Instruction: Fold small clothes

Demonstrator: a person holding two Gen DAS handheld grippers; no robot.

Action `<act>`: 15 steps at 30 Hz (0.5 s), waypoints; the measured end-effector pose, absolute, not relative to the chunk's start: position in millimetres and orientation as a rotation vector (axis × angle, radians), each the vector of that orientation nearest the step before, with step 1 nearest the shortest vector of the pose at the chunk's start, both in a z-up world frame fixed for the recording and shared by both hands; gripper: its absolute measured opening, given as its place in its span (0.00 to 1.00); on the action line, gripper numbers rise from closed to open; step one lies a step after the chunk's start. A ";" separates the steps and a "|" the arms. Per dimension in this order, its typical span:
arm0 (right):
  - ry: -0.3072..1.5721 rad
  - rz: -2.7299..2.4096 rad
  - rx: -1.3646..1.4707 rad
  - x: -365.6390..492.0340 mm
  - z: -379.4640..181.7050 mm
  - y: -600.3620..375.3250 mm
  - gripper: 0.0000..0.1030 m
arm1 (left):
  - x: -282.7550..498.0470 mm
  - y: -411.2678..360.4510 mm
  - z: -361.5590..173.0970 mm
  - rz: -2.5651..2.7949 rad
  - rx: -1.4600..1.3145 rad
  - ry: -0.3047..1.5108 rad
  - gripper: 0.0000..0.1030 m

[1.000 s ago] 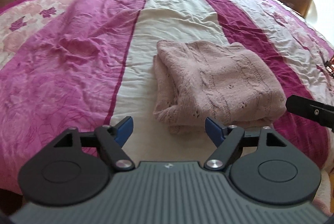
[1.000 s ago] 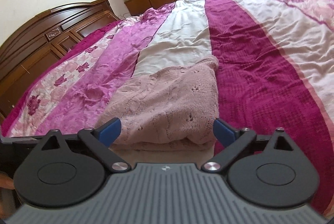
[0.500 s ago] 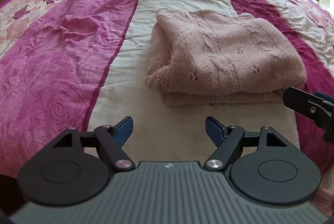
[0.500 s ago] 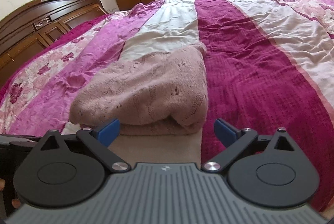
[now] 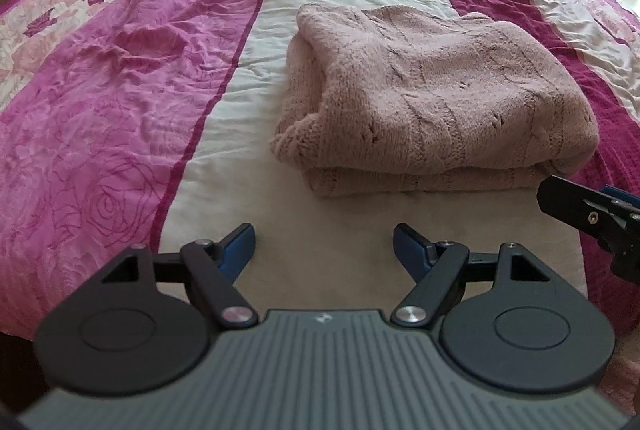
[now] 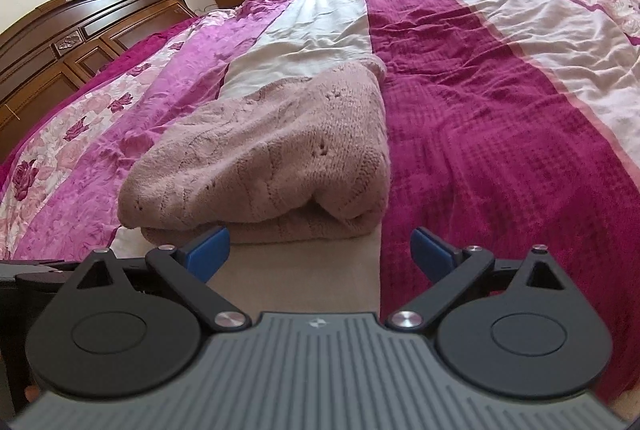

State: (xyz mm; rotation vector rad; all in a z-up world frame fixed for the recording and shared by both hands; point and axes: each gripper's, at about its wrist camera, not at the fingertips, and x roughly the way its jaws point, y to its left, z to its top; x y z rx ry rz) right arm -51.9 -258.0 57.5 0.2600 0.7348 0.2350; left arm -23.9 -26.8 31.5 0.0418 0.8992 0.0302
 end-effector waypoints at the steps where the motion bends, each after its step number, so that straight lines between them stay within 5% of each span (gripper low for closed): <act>1: 0.735 0.237 0.260 -51.9 57.4 -257.9 0.97 | -23.8 -27.4 31.7 0.029 0.047 0.897 0.75; 15: 0.728 0.243 0.257 -51.9 59.5 -257.6 0.97 | -23.3 -28.3 34.7 0.021 0.058 0.893 0.75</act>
